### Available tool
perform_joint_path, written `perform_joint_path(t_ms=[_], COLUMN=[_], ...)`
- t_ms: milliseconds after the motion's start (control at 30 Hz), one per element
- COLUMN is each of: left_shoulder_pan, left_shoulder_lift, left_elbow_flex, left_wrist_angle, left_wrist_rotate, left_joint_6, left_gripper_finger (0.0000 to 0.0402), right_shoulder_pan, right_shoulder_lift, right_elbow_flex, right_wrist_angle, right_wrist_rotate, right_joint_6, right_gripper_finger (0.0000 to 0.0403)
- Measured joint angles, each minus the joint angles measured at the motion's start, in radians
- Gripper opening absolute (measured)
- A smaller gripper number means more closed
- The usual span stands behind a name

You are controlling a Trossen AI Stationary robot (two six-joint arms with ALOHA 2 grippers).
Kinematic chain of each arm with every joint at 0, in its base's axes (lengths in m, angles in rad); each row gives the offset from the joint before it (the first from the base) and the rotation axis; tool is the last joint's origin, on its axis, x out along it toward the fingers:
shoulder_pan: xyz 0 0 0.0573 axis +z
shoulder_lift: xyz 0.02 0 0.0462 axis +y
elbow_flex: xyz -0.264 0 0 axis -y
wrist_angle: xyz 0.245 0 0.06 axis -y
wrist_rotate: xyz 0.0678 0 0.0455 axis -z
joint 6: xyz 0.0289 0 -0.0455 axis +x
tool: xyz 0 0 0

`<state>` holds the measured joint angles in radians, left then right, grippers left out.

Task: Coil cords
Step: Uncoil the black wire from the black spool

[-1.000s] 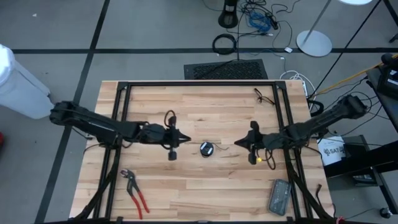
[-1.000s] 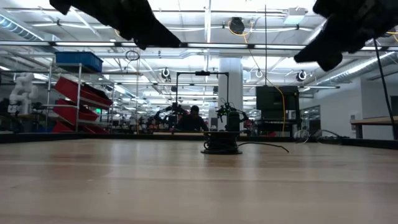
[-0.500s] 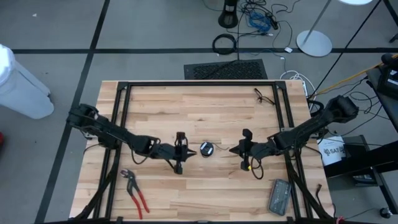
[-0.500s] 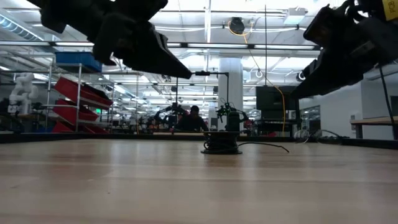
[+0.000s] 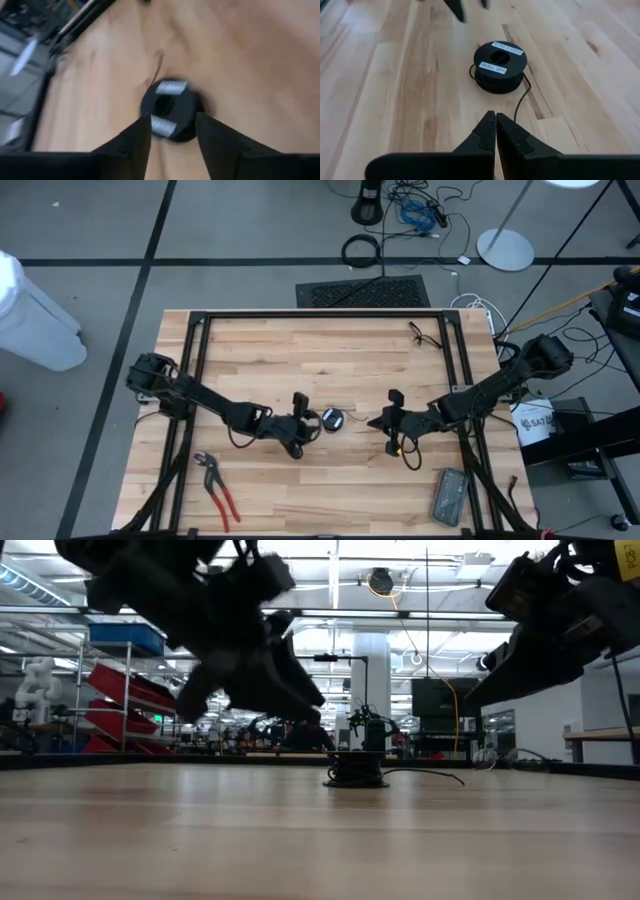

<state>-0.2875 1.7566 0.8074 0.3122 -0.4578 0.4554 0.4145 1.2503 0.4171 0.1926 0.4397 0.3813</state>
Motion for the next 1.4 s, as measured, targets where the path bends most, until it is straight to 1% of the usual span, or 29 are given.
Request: perform_joint_path(t_ms=[67, 233, 400, 667, 867, 1167, 1400], left_shoulder_pan=[0.011, 0.028, 0.028, 0.029, 0.051, 0.071, 0.073], left_shoulder_lift=[0.013, 0.022, 0.023, 0.024, 0.024, 0.029, 0.051], left_elbow_flex=[0.0, 0.0, 0.0, -0.001, -0.001, -0.001, 0.0], left_wrist_angle=[-0.004, -0.007, -0.003, 0.017, 0.019, 0.015, 0.009], left_wrist_rotate=[-0.025, -0.022, -0.021, -0.019, 0.015, 0.101, 0.116], left_joint_6=[0.038, 0.105, 0.233, 0.37, 0.424, 0.47, 0.544], left_gripper_finger=[0.018, 0.0183, 0.0183, 0.0183, 0.0183, 0.0183, 0.0183], right_shoulder_pan=[0.0, 0.0, 0.0, 0.0, -0.001, -0.001, -0.003], right_shoulder_lift=[0.0, 0.0, 0.0, 0.0, 0.0, 0.0, 0.0], right_elbow_flex=[0.0, 0.0, 0.0, 0.0, 0.0, 0.0, 0.0], right_wrist_angle=[0.011, 0.015, 0.014, 0.014, 0.015, 0.015, 0.018], right_wrist_rotate=[0.0, 0.0, 0.0, 0.002, 0.008, 0.01, 0.01], right_joint_6=[-0.004, -0.011, -0.027, -0.027, -0.03, -0.031, -0.051], right_gripper_finger=[0.0, 0.0, 0.0, 0.0, 0.0, 0.0, 0.0])
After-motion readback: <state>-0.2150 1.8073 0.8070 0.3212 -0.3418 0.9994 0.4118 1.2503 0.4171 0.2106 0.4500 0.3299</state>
